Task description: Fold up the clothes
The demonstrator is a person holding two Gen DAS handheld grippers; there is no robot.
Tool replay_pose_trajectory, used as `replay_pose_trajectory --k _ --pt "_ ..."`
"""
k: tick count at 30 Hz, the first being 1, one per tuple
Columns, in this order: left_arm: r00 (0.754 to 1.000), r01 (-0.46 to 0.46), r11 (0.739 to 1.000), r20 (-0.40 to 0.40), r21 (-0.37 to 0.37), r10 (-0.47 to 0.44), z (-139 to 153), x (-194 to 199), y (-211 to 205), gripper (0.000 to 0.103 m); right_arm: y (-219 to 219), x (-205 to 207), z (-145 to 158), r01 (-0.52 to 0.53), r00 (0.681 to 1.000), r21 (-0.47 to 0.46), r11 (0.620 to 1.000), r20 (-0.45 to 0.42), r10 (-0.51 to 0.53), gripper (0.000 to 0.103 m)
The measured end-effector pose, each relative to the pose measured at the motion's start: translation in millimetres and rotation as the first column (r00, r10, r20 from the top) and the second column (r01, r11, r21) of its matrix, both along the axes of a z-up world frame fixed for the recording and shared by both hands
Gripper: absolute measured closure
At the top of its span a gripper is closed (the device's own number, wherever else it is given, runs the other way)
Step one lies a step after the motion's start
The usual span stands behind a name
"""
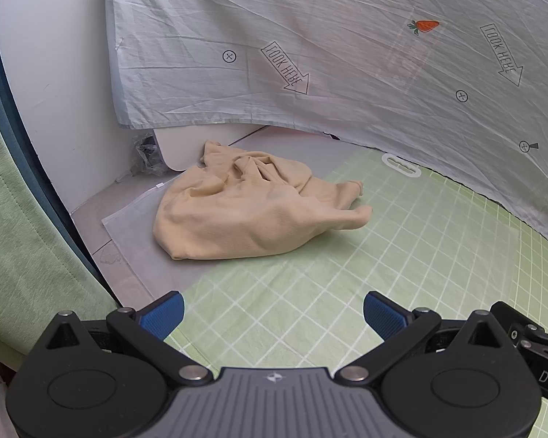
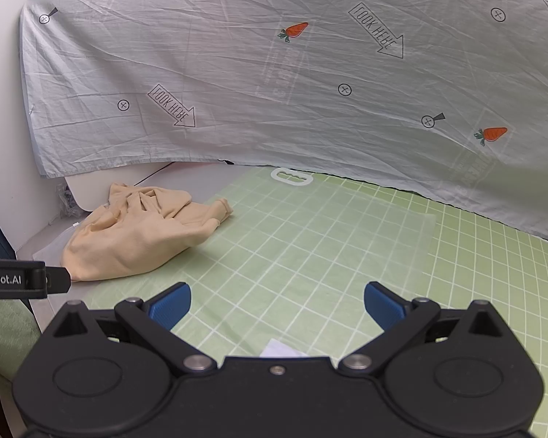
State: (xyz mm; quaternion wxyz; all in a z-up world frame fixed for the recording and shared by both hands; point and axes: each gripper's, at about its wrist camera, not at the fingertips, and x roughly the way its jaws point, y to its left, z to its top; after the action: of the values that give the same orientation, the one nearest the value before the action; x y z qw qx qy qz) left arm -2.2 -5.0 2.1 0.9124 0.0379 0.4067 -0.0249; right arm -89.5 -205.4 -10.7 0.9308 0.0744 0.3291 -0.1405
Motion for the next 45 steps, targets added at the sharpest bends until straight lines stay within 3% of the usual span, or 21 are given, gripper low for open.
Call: replay_pose_trajectory --k 29,45 --pt "0.998 0.069 0.997 -0.009 -0.016 -0.069 -4 1 -3 0.0 -3 -2 0 0.013 1.0 0.001 1.0 -0.008 -0.013 0.001" --pt "0.996 0.049 0.998 -0.073 -0.038 -0.052 -17 30 -8 0.0 -22 20 -11 0.043 0.999 -0.017 0.999 -0.023 -0.043 0.001"
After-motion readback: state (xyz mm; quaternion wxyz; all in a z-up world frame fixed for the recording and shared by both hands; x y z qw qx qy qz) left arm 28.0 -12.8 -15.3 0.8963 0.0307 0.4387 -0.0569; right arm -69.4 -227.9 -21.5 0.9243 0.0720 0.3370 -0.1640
